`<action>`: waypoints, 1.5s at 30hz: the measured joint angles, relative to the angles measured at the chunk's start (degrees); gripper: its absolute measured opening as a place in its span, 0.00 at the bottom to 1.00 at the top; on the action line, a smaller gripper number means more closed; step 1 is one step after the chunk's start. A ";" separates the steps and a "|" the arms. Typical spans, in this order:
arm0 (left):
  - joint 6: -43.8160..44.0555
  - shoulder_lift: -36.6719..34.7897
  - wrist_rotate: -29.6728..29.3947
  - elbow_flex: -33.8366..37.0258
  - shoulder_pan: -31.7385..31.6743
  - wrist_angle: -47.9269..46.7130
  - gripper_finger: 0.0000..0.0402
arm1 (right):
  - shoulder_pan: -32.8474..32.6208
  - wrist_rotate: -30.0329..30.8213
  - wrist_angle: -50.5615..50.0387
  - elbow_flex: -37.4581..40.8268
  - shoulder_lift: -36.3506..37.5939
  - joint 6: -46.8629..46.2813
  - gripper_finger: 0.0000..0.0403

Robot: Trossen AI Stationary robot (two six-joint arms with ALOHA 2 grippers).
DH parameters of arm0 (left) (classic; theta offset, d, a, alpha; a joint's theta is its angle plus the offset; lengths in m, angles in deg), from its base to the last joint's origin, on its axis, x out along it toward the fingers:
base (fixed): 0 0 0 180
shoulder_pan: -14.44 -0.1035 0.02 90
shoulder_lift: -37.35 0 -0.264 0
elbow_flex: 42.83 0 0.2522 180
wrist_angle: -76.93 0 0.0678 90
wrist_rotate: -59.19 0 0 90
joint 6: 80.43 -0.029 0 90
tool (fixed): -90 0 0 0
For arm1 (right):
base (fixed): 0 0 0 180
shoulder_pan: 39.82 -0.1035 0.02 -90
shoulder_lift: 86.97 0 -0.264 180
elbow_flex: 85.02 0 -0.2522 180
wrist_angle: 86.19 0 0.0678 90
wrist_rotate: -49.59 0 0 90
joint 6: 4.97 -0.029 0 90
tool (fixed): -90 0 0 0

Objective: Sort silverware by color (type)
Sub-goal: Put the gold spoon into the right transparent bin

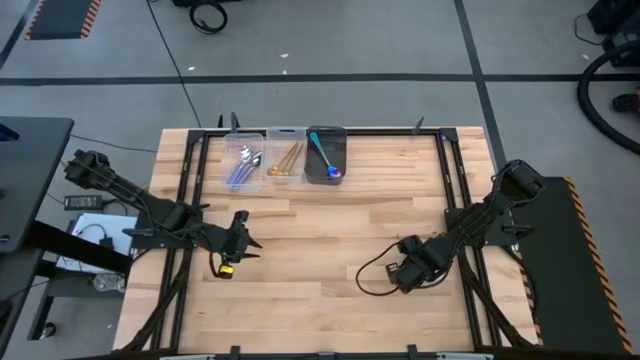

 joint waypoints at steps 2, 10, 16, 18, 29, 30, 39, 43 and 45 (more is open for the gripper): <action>-0.19 0.00 0.00 0.00 0.14 -0.03 0.29 | 0.00 0.06 -0.51 -0.43 -0.02 0.37 0.03; -0.61 0.00 -0.08 0.00 0.14 0.10 0.29 | 0.11 4.84 -4.71 -4.45 0.91 1.11 0.03; -0.61 0.00 -0.13 0.00 0.12 0.23 0.29 | -0.02 6.68 -4.43 -4.41 1.03 2.06 0.03; -0.61 0.00 -0.13 0.00 0.12 0.27 0.29 | 0.04 7.64 -3.99 -4.41 1.04 2.38 0.03; -0.61 0.00 -0.40 0.00 0.12 0.51 0.29 | 1.70 15.12 3.49 -4.47 1.16 7.76 0.03; -0.60 0.00 -0.71 0.00 0.12 0.51 0.29 | 2.12 15.64 4.38 -4.47 1.16 8.65 0.03; -0.59 0.00 -2.45 0.00 0.12 -0.03 0.29 | 8.46 20.34 15.31 -4.52 1.22 21.67 0.03; 0.07 0.00 -3.71 0.00 0.10 -3.10 0.29 | 12.72 20.78 22.21 -4.52 1.22 30.33 0.03; 0.31 0.13 -4.34 0.00 0.10 -4.40 0.29 | 15.06 20.76 26.11 -4.52 1.22 35.04 0.03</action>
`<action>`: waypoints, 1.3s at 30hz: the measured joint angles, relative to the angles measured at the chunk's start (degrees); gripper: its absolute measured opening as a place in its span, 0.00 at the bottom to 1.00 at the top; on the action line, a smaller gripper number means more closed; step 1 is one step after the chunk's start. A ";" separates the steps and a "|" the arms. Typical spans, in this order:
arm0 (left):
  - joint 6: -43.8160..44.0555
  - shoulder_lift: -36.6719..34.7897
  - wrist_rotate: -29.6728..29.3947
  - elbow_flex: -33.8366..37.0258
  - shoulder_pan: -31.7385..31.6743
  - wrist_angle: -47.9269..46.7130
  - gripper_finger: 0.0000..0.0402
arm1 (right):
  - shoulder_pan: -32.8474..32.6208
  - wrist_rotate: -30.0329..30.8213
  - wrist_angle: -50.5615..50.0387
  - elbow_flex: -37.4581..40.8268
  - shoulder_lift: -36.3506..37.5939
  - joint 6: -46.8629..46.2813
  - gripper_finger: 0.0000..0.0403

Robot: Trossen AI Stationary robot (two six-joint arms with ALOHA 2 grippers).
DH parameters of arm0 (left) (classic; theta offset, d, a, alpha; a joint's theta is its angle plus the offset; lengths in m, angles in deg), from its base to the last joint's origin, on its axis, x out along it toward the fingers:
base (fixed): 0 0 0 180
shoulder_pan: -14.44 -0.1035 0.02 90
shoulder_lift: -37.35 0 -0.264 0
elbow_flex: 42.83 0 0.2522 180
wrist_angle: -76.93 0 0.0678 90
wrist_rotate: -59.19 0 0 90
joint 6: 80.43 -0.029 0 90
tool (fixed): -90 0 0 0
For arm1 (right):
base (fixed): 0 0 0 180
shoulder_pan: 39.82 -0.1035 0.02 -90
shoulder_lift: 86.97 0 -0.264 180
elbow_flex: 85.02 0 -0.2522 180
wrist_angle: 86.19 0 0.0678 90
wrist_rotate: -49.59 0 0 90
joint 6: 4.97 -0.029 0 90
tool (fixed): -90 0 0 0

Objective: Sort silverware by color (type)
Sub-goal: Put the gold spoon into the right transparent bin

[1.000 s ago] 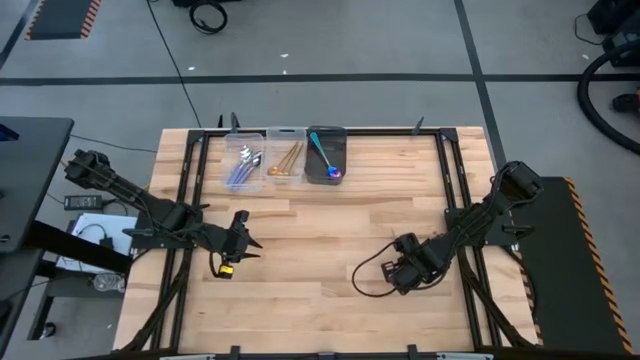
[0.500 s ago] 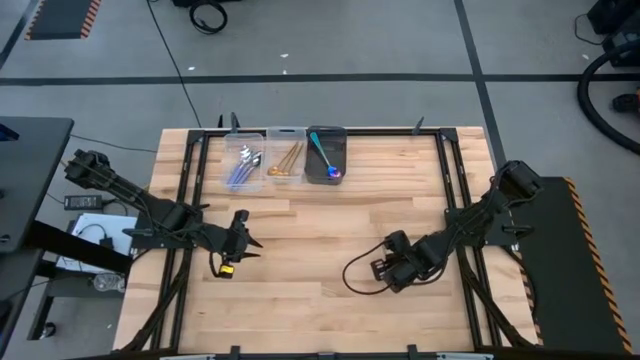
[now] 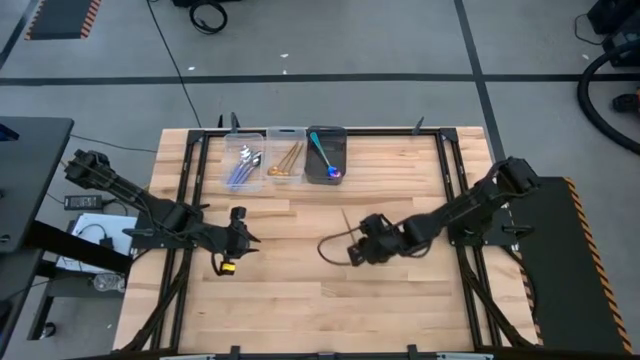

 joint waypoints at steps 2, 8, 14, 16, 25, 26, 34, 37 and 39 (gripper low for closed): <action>0.19 0.27 -0.36 0.00 0.02 -0.35 0.29 | 2.45 0.00 3.93 0.00 0.00 4.72 0.03; -0.30 0.21 -0.42 0.00 0.00 -0.38 0.29 | 9.41 -1.62 14.72 -0.04 -0.06 17.08 0.03; -1.43 0.20 -1.27 0.00 0.00 -0.66 0.29 | 14.91 -2.41 22.70 -0.04 -1.60 26.78 0.03; -2.21 0.20 -2.64 0.00 0.01 -0.66 0.29 | 16.89 -3.25 25.93 -0.08 -1.86 29.84 0.03; -2.45 0.18 -7.87 -0.02 -0.04 0.72 0.29 | 25.28 -12.74 40.94 -0.15 -3.78 39.60 0.03; -2.43 0.18 -7.87 -0.02 -0.04 1.18 0.29 | 25.98 -13.50 41.48 -0.10 -3.80 40.18 0.03; -3.40 0.18 -13.28 -0.02 -0.04 3.28 0.29 | 29.87 -15.67 55.47 -0.25 -8.30 42.33 0.03; -5.04 0.18 -16.33 -0.02 -0.04 3.68 0.29 | 31.37 -17.33 57.70 -2.69 -11.06 43.45 0.03; -5.96 0.18 -18.11 -0.02 -0.04 4.17 0.29 | 32.36 -19.14 58.29 -5.25 -13.18 44.25 0.03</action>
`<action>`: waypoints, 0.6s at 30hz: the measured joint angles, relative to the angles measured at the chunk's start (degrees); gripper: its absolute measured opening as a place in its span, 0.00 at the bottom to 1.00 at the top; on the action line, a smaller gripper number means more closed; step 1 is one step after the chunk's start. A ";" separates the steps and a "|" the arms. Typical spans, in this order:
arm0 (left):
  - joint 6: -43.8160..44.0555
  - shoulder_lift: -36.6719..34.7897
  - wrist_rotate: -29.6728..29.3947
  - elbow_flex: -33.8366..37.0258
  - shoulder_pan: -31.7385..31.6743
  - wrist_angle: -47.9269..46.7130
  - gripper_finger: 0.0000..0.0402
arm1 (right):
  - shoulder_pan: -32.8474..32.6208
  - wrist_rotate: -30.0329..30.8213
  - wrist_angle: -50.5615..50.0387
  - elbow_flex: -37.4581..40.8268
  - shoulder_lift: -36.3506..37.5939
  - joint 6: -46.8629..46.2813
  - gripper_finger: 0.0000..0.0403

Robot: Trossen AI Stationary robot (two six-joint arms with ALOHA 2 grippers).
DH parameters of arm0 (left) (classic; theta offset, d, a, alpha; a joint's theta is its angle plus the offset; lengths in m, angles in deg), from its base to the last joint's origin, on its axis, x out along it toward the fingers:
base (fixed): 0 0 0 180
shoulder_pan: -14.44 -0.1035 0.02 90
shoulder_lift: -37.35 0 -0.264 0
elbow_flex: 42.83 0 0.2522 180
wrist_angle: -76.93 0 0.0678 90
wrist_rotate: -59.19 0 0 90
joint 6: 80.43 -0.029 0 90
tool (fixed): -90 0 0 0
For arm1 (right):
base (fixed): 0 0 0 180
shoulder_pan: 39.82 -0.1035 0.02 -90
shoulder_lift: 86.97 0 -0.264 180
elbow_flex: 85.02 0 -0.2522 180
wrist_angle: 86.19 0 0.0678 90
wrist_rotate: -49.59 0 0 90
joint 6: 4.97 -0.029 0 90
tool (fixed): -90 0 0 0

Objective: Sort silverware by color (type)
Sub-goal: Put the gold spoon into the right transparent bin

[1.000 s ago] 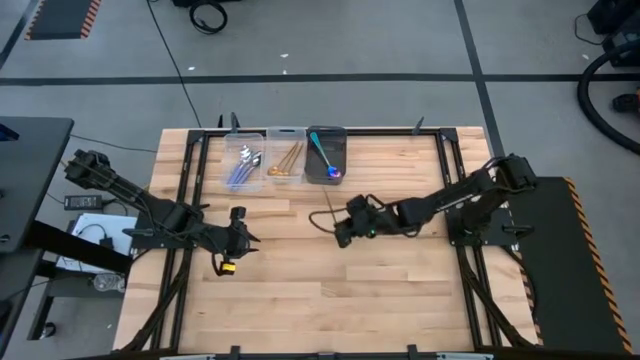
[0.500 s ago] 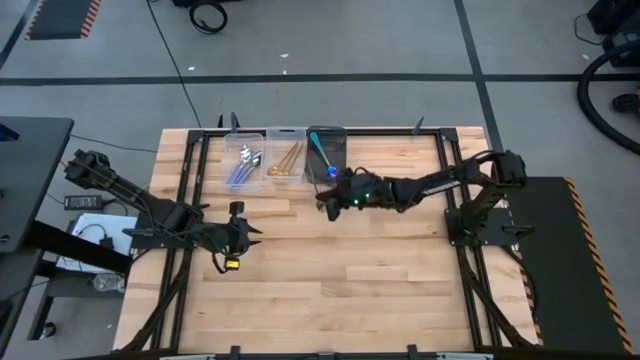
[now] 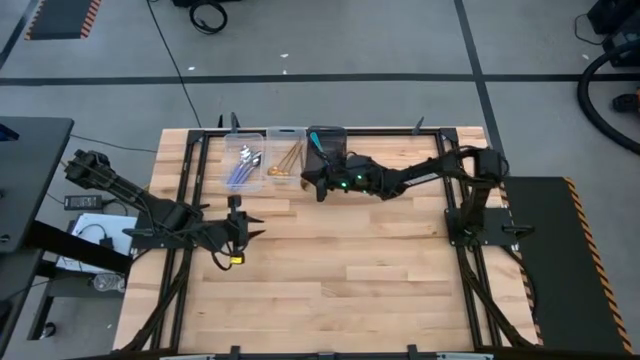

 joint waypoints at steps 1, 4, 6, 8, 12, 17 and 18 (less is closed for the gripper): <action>-0.48 0.00 -0.86 0.00 -0.01 0.36 0.29 | 0.44 -0.81 0.34 -1.45 -1.17 0.47 0.03; -2.10 0.00 -2.92 0.00 -0.01 1.64 0.29 | 1.39 -2.34 0.99 -6.60 -4.64 1.60 0.03; -2.40 0.00 -4.43 0.00 -0.01 1.81 0.29 | 1.87 -2.48 1.05 -10.22 -6.98 2.08 0.03; -2.59 0.00 -6.50 0.00 -0.02 1.33 0.29 | 2.18 -2.01 1.10 -13.65 -9.51 2.60 0.03; -1.40 -0.01 -11.54 0.00 -0.44 0.11 0.29 | 2.69 1.58 1.09 -19.46 -14.16 1.35 0.03; -0.51 -0.07 -12.45 0.00 -1.05 -1.95 0.29 | 3.10 6.06 1.01 -22.80 -18.49 -2.13 0.03; -0.38 -0.07 -12.61 0.00 -1.03 -2.31 0.29 | 3.11 7.47 0.99 -22.99 -19.04 -2.50 0.03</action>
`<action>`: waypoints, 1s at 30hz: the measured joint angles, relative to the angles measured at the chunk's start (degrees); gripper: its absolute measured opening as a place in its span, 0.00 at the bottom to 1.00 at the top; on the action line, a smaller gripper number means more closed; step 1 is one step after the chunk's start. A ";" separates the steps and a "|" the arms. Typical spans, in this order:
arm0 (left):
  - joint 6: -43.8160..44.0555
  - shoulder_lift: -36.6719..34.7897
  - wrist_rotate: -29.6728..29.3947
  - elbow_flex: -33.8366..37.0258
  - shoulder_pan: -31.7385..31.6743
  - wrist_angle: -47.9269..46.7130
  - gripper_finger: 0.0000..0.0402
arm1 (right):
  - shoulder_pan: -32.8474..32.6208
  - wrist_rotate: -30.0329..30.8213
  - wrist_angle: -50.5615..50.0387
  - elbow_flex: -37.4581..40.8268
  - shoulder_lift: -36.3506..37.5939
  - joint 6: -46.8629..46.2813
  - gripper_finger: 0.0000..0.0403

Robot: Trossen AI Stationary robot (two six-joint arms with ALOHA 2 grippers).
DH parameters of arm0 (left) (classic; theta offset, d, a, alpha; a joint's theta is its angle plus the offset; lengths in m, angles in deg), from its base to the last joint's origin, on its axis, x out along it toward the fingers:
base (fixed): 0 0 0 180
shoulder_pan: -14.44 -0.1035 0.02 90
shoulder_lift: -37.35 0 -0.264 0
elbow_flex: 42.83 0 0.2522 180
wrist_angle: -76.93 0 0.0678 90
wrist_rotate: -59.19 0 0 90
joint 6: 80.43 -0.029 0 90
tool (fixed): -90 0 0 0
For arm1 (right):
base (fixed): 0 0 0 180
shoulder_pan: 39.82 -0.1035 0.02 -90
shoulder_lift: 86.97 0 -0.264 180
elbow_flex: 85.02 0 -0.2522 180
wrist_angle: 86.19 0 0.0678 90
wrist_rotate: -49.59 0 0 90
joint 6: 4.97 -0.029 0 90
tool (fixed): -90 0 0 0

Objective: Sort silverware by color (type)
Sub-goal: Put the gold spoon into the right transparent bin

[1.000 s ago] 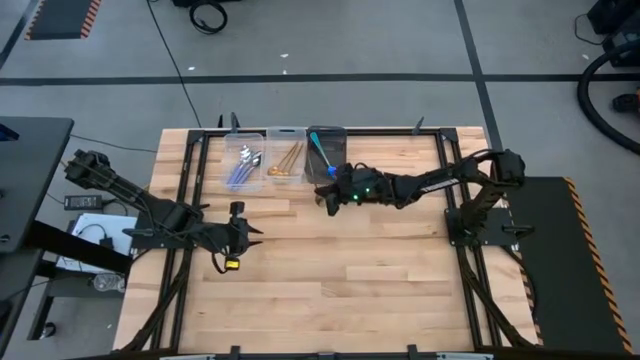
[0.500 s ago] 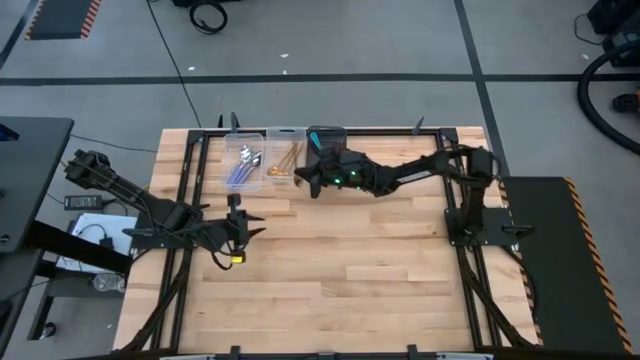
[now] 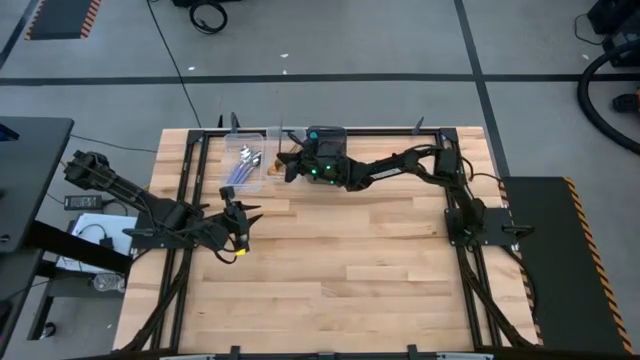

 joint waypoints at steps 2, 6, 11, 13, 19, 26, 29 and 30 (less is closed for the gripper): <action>-0.01 0.00 -0.03 0.00 0.00 -0.09 0.29 | -0.01 2.48 -0.33 -0.13 -0.48 -0.80 0.03; 0.00 0.00 -0.08 0.00 0.00 -0.17 0.29 | 0.00 4.90 -1.96 -0.19 -0.41 0.44 0.03; 0.02 0.00 -0.08 0.00 0.00 0.00 0.29 | 1.12 5.43 -4.93 -0.24 -0.35 -0.94 0.03; 0.21 0.00 -0.07 0.00 0.00 0.41 0.29 | 1.87 5.50 -7.29 -0.19 -0.37 -1.31 0.03; 0.44 0.00 -0.06 0.00 0.02 0.55 0.29 | 3.54 2.06 -8.74 -0.19 -0.37 -1.37 0.03; 0.49 0.00 -0.06 0.00 0.02 0.68 0.29 | 4.69 -3.56 -11.32 -0.19 -0.37 -2.26 0.09; 0.50 0.00 -0.06 0.00 0.02 0.68 0.29 | 4.64 -3.90 -11.28 -0.19 -0.37 -2.38 0.15; 0.50 0.00 -0.06 0.00 0.02 0.68 0.29 | 4.60 -4.03 -11.26 -0.19 -0.37 -2.38 0.16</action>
